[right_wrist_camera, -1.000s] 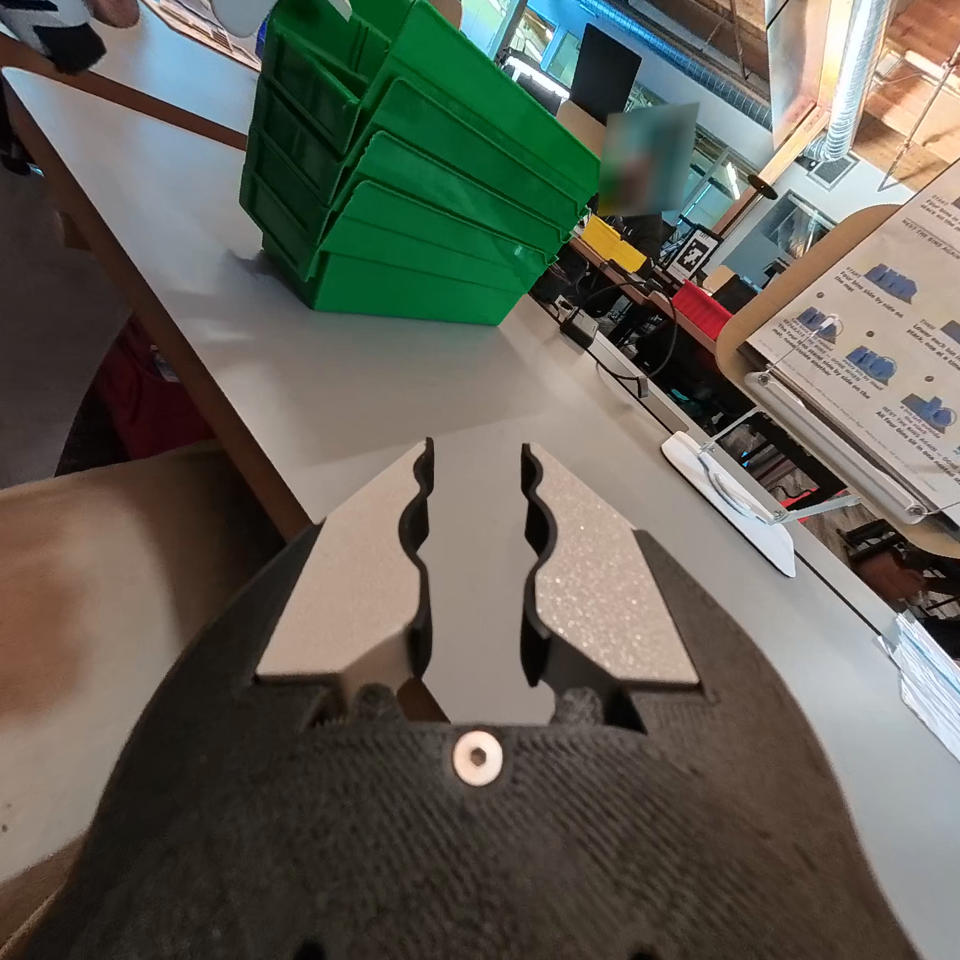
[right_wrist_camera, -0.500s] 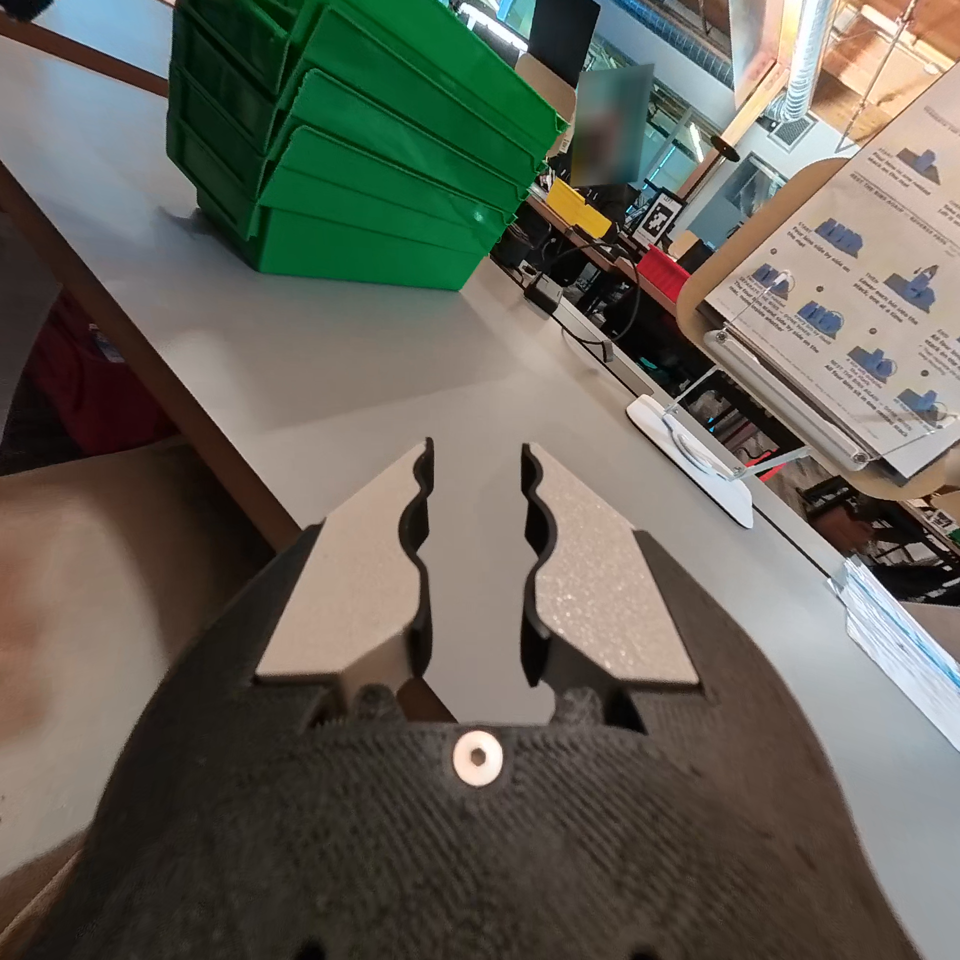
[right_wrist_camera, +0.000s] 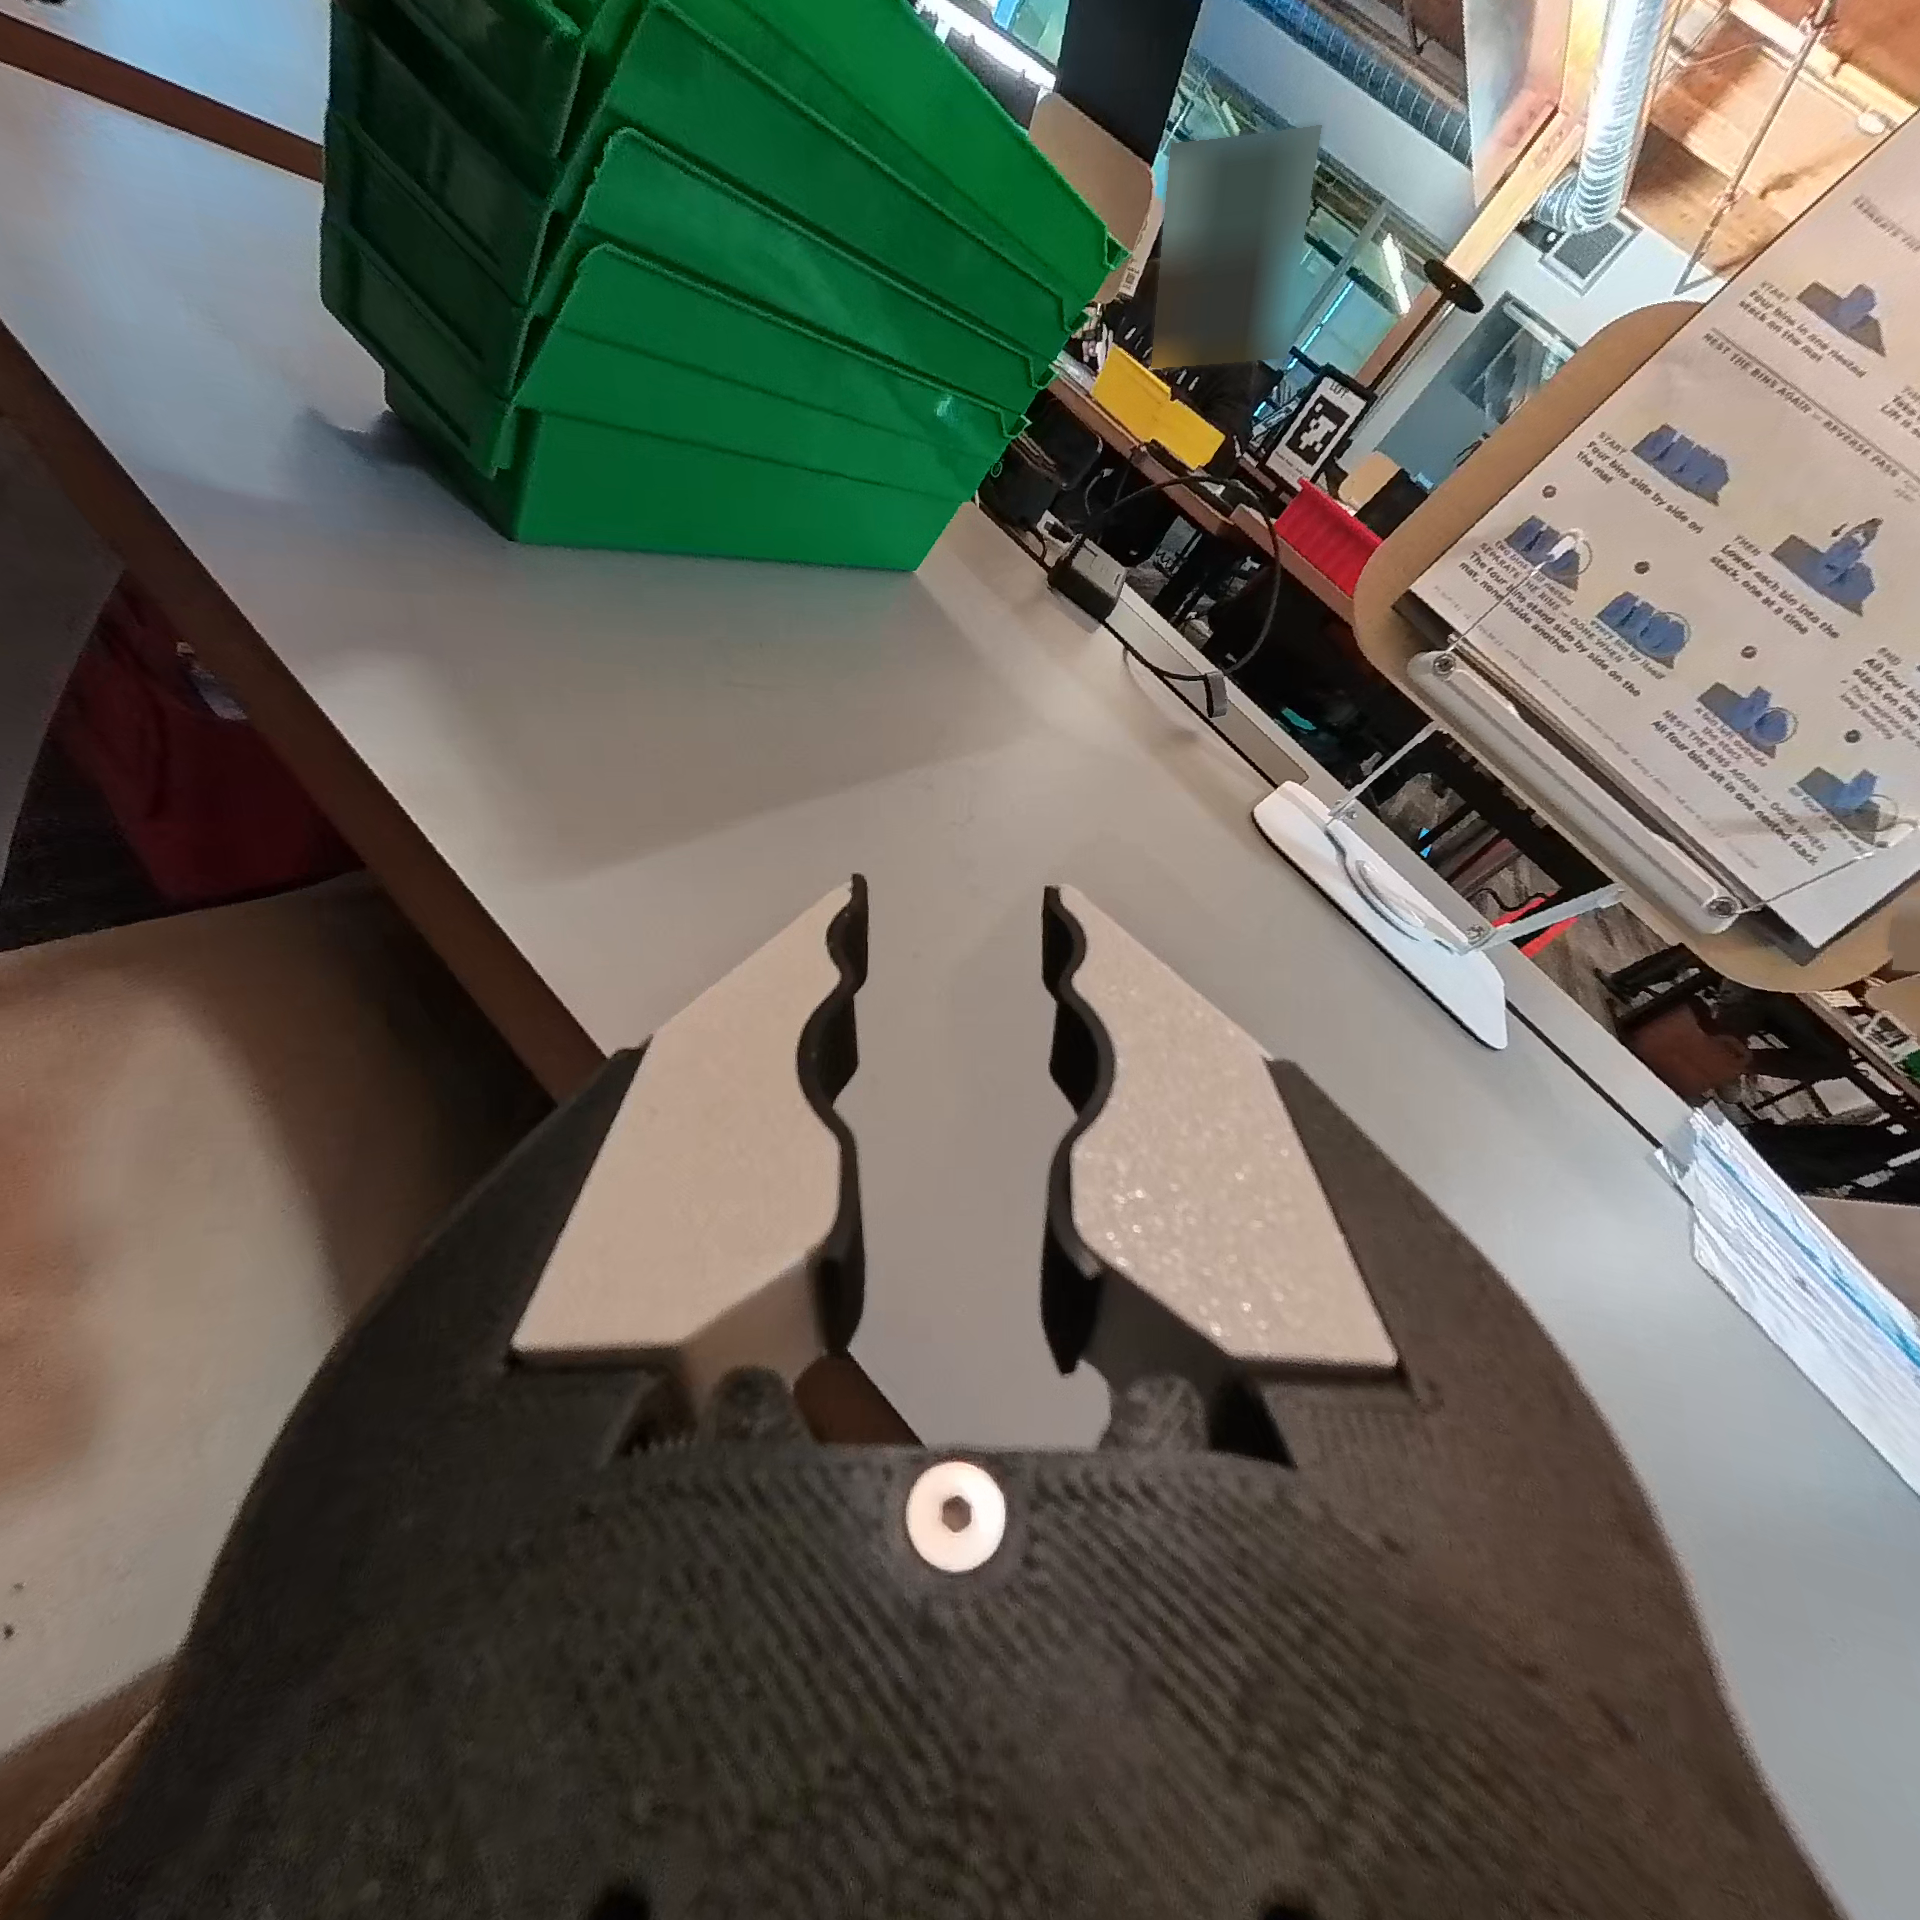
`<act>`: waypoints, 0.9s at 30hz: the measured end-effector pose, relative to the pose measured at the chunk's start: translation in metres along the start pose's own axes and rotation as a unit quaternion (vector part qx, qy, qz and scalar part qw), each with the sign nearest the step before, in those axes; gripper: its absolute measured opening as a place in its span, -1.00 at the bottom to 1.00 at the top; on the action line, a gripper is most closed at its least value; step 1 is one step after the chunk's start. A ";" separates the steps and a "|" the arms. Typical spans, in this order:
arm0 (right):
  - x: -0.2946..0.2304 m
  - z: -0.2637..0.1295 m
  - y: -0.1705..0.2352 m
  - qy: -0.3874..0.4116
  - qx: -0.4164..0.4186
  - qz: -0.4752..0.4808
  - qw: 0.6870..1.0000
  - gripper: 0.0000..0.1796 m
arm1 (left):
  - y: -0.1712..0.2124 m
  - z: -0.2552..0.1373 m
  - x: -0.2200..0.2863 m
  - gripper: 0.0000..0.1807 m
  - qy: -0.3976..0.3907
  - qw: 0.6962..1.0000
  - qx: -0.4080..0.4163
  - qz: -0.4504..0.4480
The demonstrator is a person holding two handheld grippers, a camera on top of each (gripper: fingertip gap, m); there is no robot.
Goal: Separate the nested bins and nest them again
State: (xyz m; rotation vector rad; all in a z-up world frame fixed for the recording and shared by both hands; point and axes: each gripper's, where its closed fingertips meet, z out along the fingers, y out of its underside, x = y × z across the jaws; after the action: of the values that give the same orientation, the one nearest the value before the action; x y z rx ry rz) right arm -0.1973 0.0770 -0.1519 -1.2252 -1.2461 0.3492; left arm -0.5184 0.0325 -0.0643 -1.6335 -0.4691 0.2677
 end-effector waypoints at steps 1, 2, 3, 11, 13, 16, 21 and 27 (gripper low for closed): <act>0.000 0.000 0.000 0.000 0.000 0.000 1.000 -0.64 | 0.000 0.000 0.000 -1.00 0.000 1.000 0.001 -0.003; 0.000 0.000 0.000 0.000 0.000 0.001 1.000 -0.64 | -0.001 0.000 0.000 -1.00 0.001 1.000 0.001 -0.008; 0.001 0.000 0.000 0.000 0.000 0.001 1.000 -0.64 | -0.001 0.000 0.000 -1.00 0.003 1.000 0.002 -0.012; 0.001 0.001 0.000 0.000 -0.001 0.002 1.000 -0.64 | -0.010 -0.004 0.001 -1.00 0.008 1.000 0.019 -0.024; 0.001 0.001 0.000 0.000 -0.001 0.001 1.000 -0.64 | -0.020 -0.009 0.001 -1.00 0.010 0.999 0.037 -0.031; 0.001 0.001 0.000 0.000 -0.001 0.001 1.000 -0.64 | -0.042 -0.021 0.002 -1.00 0.021 0.996 0.066 -0.051; 0.006 0.000 -0.003 0.011 0.006 0.004 1.000 -0.64 | -0.075 -0.041 0.019 -1.00 0.047 0.990 0.111 -0.067; 0.030 -0.013 -0.024 0.054 0.058 0.046 0.996 -0.63 | -0.104 -0.060 0.083 -1.00 0.107 0.981 0.149 -0.059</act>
State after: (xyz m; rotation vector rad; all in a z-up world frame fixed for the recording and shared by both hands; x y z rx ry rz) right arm -0.1845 0.0848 -0.1139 -1.1887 -1.0637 0.4119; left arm -0.4328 0.0231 0.0538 -1.3185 -0.3409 0.0670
